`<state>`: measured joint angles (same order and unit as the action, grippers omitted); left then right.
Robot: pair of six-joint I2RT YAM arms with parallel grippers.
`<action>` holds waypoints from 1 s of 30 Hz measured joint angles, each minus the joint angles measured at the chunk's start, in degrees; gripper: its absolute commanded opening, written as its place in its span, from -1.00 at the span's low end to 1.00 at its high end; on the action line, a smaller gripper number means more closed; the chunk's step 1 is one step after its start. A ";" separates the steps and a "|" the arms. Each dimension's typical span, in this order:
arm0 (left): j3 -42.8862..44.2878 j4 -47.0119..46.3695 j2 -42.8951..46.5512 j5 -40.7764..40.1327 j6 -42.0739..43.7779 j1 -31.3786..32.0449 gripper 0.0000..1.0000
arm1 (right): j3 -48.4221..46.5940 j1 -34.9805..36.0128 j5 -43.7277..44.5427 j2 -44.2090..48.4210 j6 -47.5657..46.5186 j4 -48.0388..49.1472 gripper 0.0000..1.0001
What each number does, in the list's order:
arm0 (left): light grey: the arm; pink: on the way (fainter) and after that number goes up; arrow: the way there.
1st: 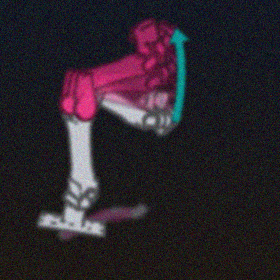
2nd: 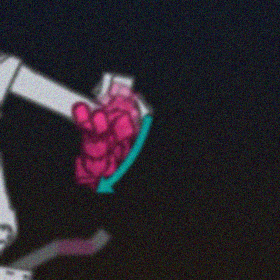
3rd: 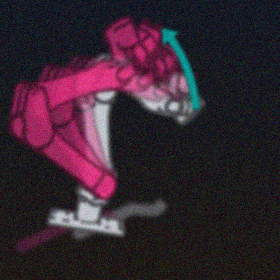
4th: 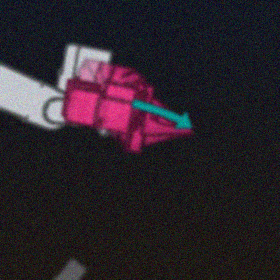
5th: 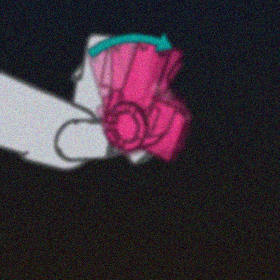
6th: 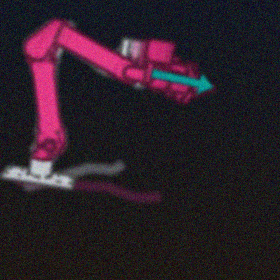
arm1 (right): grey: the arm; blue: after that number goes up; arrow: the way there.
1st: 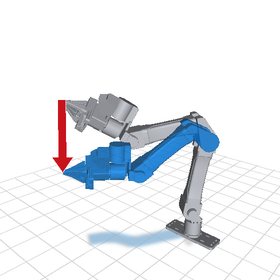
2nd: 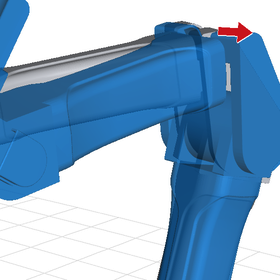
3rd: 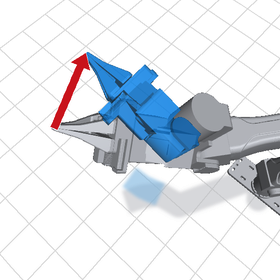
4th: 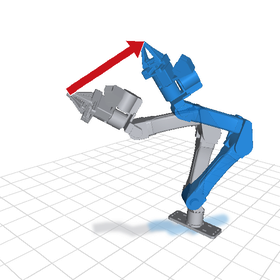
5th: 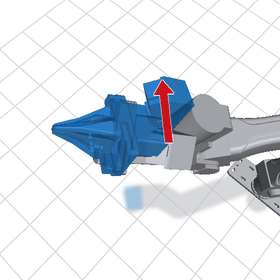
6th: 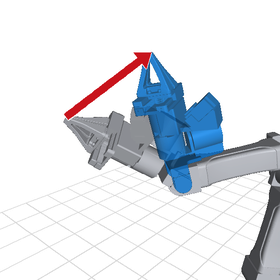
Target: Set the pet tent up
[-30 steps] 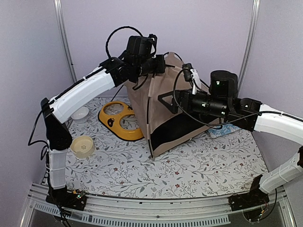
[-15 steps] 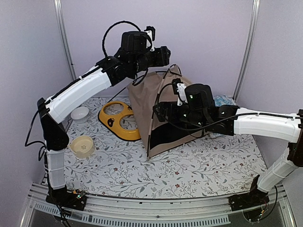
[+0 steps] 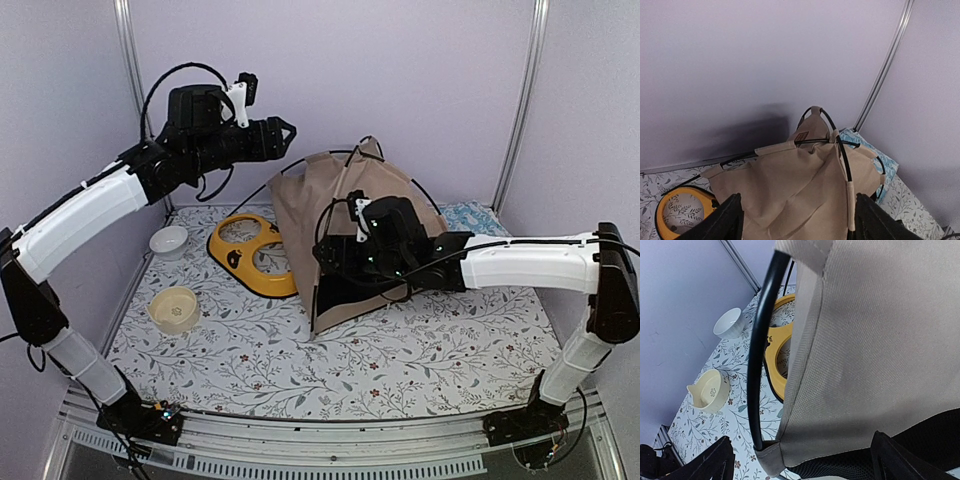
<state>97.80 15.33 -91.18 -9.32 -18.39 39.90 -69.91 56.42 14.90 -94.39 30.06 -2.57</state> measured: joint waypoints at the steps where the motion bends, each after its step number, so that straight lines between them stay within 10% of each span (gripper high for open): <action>1: -2.34 -0.33 1.27 0.46 0.17 -0.35 0.55 | 0.00 0.04 -0.35 -0.50 0.15 0.00 0.91; 6: -12.22 -1.77 5.46 3.15 0.76 -2.69 0.55 | -2.45 0.33 -1.31 -4.37 0.81 -0.59 0.66; 15: -17.64 -2.32 8.33 6.34 3.45 -6.71 0.56 | -5.22 -1.09 -2.27 -4.70 -0.13 -5.46 -0.97; 30: -13.07 0.22 10.32 13.79 16.52 -7.74 0.52 | -5.49 -5.97 -6.32 14.60 -18.43 -17.03 -1.00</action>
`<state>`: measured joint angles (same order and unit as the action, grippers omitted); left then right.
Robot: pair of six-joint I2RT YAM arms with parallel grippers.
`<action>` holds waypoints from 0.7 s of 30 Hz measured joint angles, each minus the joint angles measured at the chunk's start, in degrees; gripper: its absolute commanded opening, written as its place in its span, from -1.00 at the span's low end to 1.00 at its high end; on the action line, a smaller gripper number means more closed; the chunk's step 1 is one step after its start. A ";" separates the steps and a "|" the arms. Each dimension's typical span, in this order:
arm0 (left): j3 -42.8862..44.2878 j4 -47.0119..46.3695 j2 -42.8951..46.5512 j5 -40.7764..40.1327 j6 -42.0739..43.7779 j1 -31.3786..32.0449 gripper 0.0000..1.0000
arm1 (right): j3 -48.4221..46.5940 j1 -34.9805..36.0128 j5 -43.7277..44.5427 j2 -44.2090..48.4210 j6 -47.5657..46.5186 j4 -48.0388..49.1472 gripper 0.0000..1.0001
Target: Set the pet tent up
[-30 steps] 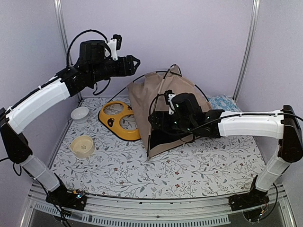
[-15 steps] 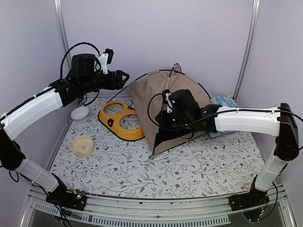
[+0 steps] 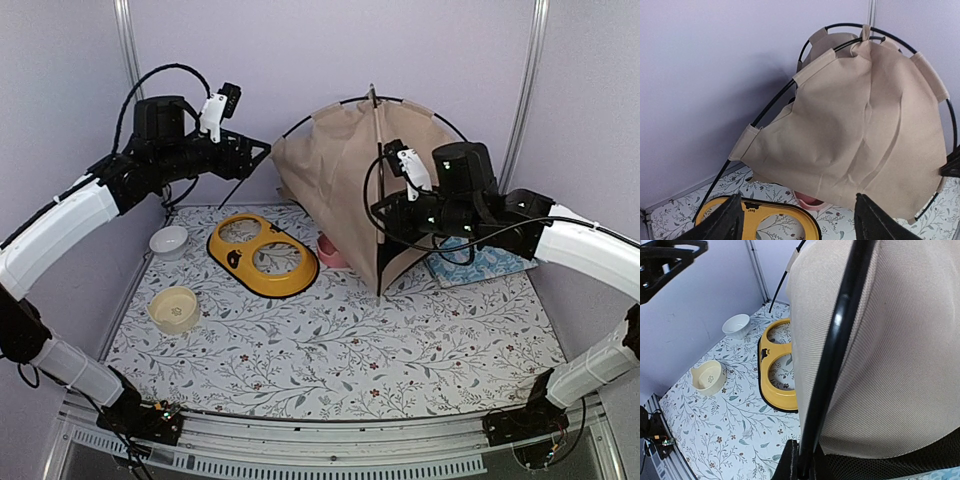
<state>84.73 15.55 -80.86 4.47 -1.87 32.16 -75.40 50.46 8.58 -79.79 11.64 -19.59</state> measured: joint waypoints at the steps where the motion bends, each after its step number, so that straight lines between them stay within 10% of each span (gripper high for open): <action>1: 0.70 0.42 0.00 0.22 0.61 -0.07 0.52 | 0.00 0.00 -0.50 1.05 -1.79 -0.11 -1.00; 21: 5.31 12.83 4.96 7.56 13.68 -4.44 0.40 | -2.01 -7.74 -21.05 6.75 -22.10 -7.06 -1.00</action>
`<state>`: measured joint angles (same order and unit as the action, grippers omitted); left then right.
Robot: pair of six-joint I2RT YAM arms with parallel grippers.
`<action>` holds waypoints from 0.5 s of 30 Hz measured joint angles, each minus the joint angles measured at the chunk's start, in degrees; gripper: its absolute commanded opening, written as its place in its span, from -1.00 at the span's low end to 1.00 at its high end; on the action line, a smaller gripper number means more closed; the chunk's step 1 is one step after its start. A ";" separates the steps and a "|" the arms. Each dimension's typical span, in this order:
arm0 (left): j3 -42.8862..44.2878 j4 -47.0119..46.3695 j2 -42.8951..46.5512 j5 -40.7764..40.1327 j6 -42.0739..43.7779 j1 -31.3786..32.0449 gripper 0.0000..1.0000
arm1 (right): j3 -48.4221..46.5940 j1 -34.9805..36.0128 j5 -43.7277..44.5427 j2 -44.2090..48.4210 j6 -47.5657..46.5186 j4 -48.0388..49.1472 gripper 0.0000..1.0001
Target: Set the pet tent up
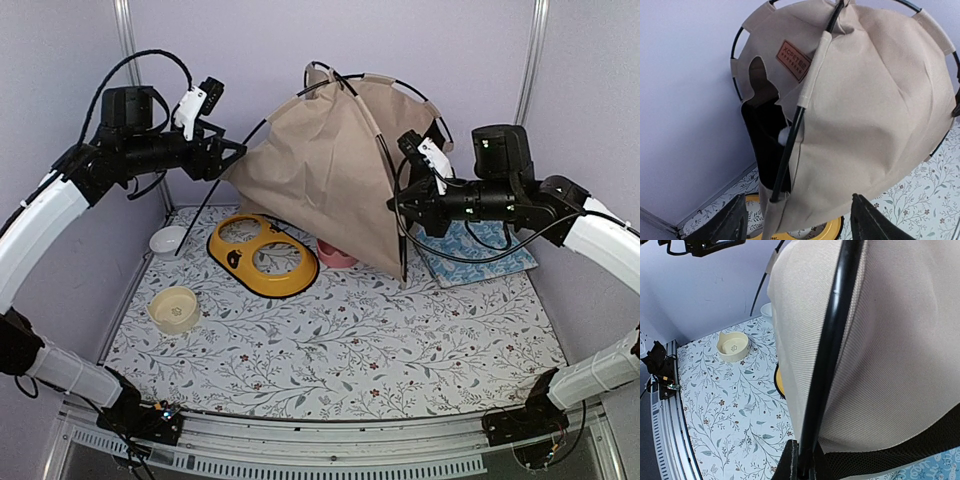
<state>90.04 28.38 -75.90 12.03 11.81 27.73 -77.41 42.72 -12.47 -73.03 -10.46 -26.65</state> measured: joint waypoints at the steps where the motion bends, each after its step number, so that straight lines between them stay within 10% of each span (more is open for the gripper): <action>1: -0.04 0.17 -0.44 0.48 0.33 0.00 0.38 | -0.28 -0.02 -0.39 0.02 -0.42 -0.35 -1.00; 15: -2.27 3.45 -3.06 8.26 0.66 -1.36 0.32 | -1.81 -0.33 0.35 1.62 -3.76 -5.86 -1.00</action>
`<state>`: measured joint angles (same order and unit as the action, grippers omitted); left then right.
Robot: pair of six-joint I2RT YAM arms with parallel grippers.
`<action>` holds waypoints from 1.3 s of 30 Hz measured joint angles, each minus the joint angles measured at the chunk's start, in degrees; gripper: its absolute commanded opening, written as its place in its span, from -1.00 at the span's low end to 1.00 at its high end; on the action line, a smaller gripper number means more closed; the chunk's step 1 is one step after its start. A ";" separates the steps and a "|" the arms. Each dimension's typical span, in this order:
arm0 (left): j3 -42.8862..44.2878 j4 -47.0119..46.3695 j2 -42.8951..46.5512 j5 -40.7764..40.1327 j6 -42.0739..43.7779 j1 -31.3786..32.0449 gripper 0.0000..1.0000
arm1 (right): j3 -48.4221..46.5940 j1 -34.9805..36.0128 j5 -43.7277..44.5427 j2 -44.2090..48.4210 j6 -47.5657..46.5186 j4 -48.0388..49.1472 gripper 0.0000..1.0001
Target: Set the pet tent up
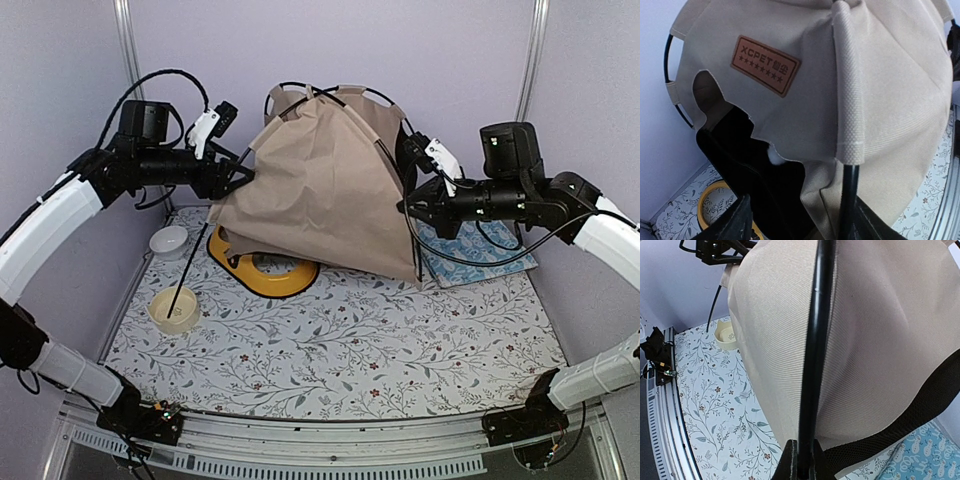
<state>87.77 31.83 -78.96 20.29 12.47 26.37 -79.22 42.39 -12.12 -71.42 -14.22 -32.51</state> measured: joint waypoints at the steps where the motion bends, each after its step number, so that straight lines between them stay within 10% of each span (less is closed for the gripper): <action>1: -0.70 -0.04 0.52 0.72 -0.13 0.00 0.33 | 0.00 -0.20 0.44 0.02 -0.24 -0.13 -1.00; 39: -18.21 0.94 10.32 12.70 -6.19 1.03 0.43 | -1.09 -5.11 5.16 -3.76 -4.04 -1.38 -1.00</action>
<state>69.56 32.77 -68.64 32.99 6.28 27.40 -80.31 37.28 -6.96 -75.18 -18.26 -33.89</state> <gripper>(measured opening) 0.746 0.045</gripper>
